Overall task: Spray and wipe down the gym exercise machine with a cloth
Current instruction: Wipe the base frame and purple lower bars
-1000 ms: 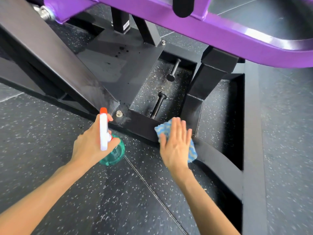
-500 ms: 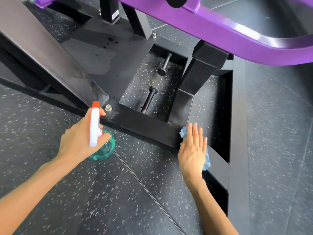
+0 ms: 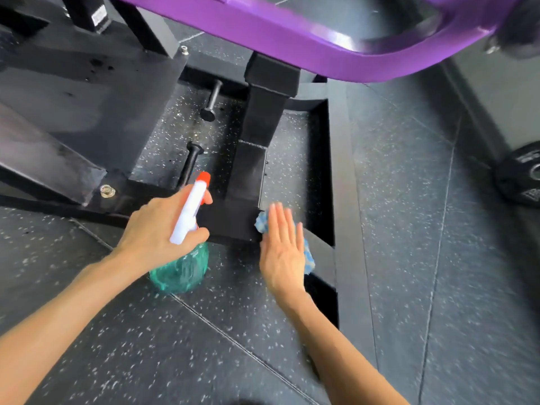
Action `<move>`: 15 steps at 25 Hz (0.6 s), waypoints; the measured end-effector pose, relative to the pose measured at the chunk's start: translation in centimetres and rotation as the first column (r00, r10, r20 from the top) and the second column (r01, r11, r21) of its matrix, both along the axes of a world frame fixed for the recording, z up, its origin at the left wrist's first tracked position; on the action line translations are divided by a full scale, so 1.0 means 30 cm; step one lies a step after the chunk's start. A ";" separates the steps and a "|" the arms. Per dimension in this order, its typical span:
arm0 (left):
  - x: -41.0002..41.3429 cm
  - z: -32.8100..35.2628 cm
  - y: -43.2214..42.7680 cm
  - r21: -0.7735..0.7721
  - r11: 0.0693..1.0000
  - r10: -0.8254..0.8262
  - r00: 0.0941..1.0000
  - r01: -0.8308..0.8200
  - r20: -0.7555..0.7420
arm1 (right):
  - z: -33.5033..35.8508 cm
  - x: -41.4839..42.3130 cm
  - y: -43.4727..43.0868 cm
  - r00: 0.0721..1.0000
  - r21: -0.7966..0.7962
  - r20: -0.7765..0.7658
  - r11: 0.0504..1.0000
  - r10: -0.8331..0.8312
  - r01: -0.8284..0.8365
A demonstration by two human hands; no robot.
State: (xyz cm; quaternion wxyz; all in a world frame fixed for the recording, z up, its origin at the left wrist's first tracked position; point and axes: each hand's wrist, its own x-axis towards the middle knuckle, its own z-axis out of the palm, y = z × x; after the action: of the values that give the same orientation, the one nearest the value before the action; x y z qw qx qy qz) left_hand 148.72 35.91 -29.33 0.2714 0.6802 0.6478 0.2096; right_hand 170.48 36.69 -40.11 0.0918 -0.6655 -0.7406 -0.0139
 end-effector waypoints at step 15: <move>0.217 0.021 0.072 0.078 0.982 -0.178 0.982 0.173 0.059 | 0.031 0.083 0.058 0.988 -0.104 -0.155 0.994 0.026 -0.042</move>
State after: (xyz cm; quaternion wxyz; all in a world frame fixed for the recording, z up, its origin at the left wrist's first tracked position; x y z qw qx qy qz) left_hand 155.24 38.06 -28.69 0.2853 0.7369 0.5679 0.2304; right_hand 172.97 38.45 -39.19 0.1132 -0.6557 -0.7423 0.0786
